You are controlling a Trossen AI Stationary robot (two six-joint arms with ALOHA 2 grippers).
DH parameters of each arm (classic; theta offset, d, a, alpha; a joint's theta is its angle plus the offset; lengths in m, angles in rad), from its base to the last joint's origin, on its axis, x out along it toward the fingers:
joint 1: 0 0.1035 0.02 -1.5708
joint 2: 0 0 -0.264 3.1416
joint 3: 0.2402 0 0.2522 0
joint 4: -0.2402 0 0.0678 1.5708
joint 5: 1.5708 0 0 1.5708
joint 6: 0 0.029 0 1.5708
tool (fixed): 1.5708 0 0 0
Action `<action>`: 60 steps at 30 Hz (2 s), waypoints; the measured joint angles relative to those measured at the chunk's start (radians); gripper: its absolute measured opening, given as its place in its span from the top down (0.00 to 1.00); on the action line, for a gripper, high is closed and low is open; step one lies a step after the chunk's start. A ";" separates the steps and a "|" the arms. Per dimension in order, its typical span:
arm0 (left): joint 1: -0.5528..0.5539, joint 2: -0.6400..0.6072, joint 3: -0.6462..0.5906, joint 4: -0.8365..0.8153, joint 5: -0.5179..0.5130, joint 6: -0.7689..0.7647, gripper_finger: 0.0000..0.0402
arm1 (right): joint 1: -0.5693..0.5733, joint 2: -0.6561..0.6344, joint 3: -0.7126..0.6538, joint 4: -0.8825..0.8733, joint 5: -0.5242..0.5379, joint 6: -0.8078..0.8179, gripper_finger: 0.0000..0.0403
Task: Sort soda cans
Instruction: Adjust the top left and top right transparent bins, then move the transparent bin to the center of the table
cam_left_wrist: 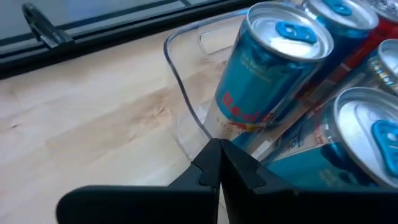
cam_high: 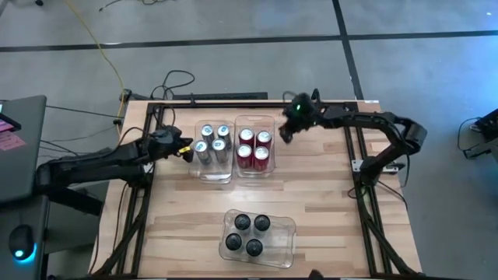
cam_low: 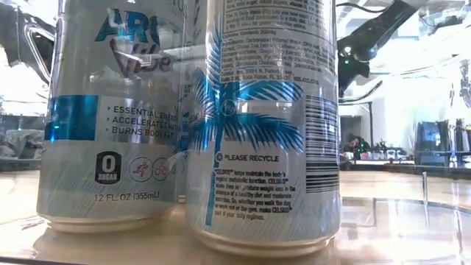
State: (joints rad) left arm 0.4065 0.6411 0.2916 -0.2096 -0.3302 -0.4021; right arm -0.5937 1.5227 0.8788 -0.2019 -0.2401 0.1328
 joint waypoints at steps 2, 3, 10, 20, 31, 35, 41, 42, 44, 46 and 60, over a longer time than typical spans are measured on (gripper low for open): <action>0.000 -0.007 0.002 0.002 -0.001 0.010 1.00 | -0.045 0.004 0.023 0.031 0.001 0.021 1.00; 0.000 -0.008 0.005 -0.001 -0.006 0.018 1.00 | -0.064 0.015 0.042 0.030 0.000 0.020 1.00; 0.000 -0.007 0.021 -0.002 -0.023 0.038 1.00 | -0.118 0.156 0.173 -0.006 -0.003 -0.002 1.00; -0.005 -0.007 0.021 -0.020 -0.007 0.039 1.00 | -0.092 0.258 0.242 -0.011 -0.069 -0.063 1.00; -0.006 -0.007 0.021 -0.028 -0.005 0.039 1.00 | -0.062 0.259 0.243 -0.058 -0.071 -0.112 1.00; -0.006 -0.007 0.021 -0.027 -0.005 0.040 1.00 | -0.049 0.259 0.243 -0.060 -0.072 -0.119 1.00; -0.006 -0.007 0.021 -0.027 -0.005 0.040 1.00 | -0.041 0.259 0.243 -0.067 -0.080 -0.123 1.00; -0.006 -0.007 0.021 -0.028 -0.005 0.040 1.00 | -0.041 0.259 0.243 -0.073 -0.080 -0.123 1.00; -0.006 -0.007 0.021 -0.027 -0.005 0.040 1.00 | -0.041 0.259 0.242 -0.089 -0.080 -0.123 1.00; -0.006 -0.007 0.021 -0.027 -0.005 0.040 1.00 | -0.041 0.256 0.242 -0.103 -0.080 -0.116 1.00; -0.090 -0.145 0.092 -0.088 0.079 0.114 1.00 | -0.024 -0.075 0.242 -0.432 -0.041 -0.042 0.84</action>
State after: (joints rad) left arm 0.3160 0.4965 0.3836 -0.2978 -0.2514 -0.2880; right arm -0.6172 1.4473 1.1210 -0.6336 -0.2816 0.0909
